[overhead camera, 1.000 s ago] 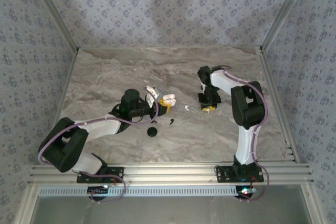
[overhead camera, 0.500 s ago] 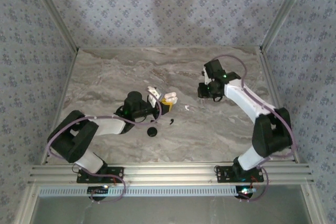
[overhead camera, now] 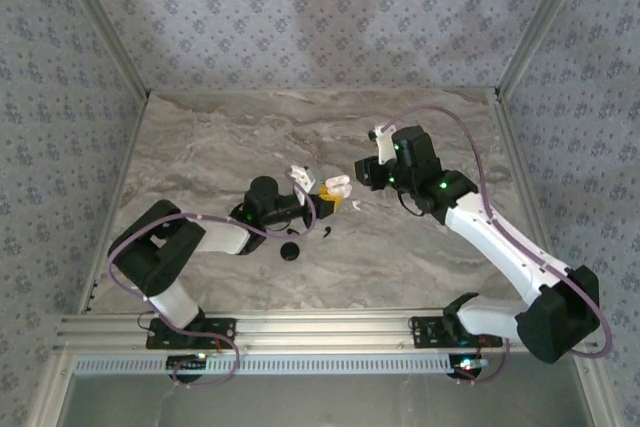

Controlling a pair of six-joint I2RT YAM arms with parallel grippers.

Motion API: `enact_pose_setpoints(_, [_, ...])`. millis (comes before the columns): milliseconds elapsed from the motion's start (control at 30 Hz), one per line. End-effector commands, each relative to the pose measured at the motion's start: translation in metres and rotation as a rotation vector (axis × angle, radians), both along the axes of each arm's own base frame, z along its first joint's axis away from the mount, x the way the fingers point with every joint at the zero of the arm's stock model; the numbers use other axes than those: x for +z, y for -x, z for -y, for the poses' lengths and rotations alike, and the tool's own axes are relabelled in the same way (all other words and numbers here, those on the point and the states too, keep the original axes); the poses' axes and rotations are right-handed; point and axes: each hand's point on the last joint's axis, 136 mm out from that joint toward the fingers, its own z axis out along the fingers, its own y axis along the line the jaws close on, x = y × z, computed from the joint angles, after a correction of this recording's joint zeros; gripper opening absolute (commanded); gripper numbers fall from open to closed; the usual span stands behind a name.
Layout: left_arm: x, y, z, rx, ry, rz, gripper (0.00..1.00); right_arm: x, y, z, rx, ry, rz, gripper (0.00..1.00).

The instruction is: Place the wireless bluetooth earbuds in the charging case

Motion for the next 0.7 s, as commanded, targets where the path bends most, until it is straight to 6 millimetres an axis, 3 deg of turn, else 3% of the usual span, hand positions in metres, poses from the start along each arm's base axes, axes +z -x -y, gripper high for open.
enact_pose_setpoints(0, [0.025,0.009,0.01,-0.064,0.054,0.098,0.16,0.012,0.011,-0.013,0.08,-0.024,0.064,0.28])
enact_pose_setpoints(400, [0.033,0.022,0.012,-0.067,-0.007,0.258,0.16,0.016,0.043,-0.012,0.131,-0.014,0.112,0.27])
enact_pose_setpoints(667, [0.041,0.021,0.01,-0.037,-0.003,0.288,0.16,0.003,0.048,-0.012,0.133,0.002,0.089,0.27])
